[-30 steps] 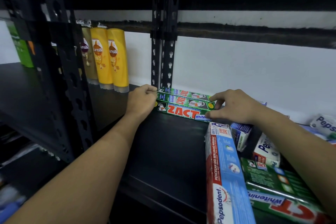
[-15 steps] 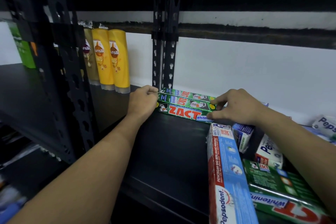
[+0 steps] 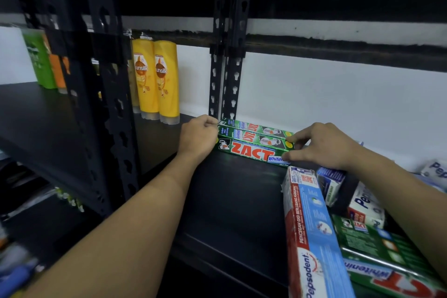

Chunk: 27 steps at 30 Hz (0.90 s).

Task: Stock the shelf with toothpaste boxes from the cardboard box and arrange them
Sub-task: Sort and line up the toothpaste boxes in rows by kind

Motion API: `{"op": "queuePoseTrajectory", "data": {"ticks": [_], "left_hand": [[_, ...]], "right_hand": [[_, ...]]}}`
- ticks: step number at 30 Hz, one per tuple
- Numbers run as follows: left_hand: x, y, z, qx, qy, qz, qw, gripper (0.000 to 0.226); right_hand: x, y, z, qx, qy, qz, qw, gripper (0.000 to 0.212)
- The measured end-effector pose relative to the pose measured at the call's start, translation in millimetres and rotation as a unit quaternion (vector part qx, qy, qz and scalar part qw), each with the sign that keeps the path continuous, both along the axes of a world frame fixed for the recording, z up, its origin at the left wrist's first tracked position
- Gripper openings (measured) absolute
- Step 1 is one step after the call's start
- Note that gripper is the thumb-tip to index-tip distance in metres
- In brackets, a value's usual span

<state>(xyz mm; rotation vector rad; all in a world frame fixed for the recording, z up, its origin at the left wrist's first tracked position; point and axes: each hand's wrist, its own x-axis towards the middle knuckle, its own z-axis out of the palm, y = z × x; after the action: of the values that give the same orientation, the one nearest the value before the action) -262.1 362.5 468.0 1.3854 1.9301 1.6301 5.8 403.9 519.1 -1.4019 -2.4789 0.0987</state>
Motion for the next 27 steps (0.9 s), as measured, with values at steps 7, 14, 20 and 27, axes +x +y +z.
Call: {"op": "queuePoseTrajectory", "data": {"ticks": [7,14,20,27], "left_hand": [[2.2,-1.9,0.7,-0.005,0.03,0.007,1.0,0.025],[11.5,-16.1,4.5,0.033,0.09,0.039,0.995,0.029],[35.7,-58.4,19.6,0.096,0.166,0.023,0.981,0.03],[109.7,-148.4,42.1,0.008,0.12,-0.161,0.98,0.016]], "right_hand": [[-0.8,-7.6,11.2,-0.009,-0.078,0.016,0.997,0.068],[42.0,-69.7,57.0,0.038,-0.046,0.012,0.998,0.062],[111.6,-166.7,47.5,0.076,0.023,0.008,0.997,0.031],[158.2,-225.5,-1.8,0.089,-0.003,0.004,0.996,0.039]]}}
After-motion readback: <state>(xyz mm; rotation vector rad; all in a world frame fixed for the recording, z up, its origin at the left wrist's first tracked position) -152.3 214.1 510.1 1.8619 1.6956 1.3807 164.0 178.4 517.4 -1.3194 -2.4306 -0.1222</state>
